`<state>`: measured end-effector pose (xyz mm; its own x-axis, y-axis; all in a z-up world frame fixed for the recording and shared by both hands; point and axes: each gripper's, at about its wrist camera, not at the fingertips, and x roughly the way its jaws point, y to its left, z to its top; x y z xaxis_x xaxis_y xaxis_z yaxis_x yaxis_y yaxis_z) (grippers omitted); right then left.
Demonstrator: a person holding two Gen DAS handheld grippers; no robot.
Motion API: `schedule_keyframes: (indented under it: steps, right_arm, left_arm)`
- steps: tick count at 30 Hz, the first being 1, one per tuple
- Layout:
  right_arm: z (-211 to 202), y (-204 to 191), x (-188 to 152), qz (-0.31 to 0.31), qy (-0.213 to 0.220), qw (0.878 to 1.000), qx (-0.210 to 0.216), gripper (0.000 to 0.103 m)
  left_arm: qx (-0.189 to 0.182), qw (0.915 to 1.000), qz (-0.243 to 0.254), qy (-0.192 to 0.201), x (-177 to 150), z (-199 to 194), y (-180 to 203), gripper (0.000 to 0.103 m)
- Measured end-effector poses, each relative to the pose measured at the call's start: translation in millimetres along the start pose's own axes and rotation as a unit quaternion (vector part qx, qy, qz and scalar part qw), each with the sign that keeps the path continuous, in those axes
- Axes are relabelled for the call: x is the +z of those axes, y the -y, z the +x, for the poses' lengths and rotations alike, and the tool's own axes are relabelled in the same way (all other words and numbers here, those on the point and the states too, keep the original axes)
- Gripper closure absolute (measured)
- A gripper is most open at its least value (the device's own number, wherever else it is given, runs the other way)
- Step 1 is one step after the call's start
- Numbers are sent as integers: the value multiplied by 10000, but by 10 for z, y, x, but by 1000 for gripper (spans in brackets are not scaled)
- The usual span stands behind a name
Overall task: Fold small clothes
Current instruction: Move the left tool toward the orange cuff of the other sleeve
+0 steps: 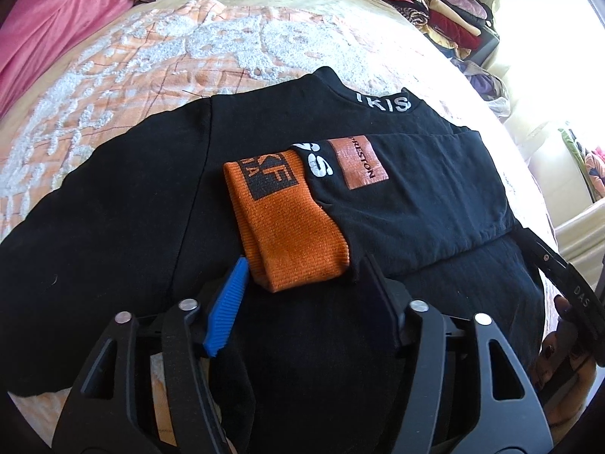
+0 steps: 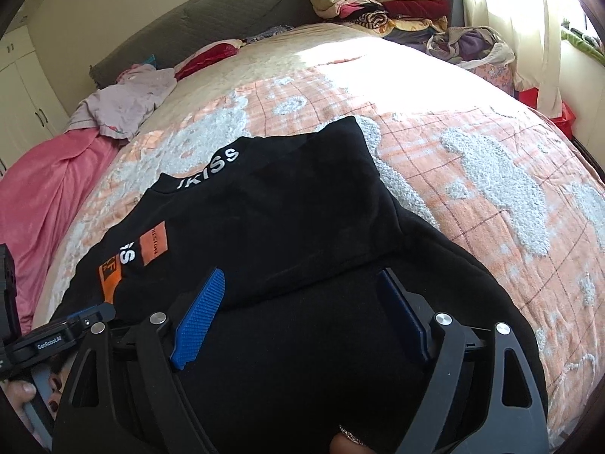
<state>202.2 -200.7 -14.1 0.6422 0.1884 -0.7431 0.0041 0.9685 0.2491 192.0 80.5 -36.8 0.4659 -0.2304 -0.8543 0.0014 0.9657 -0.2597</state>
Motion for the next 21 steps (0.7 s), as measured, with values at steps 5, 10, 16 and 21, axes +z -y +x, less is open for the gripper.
schedule_keyframes:
  steps: [5,10,16,21]
  right_arm:
    - [-183,-84,-53,-62,201,9998,43,5]
    - [-323,-171,-87,-157,325,9993,31,5]
    - [-462,-303,-89,-238,423,9986,197,5]
    - [-562,-443,-97,-373,469,9977,330,5]
  left_arm:
    - [64,9997,64,205,-17,-174,-2,31]
    - [168,9989,109,419,-60,-386,-15,13]
    - [297,9974,92,653,-110,-618,-70,10]
    - [367,9964,-10,758,-166,-768,-180,10]
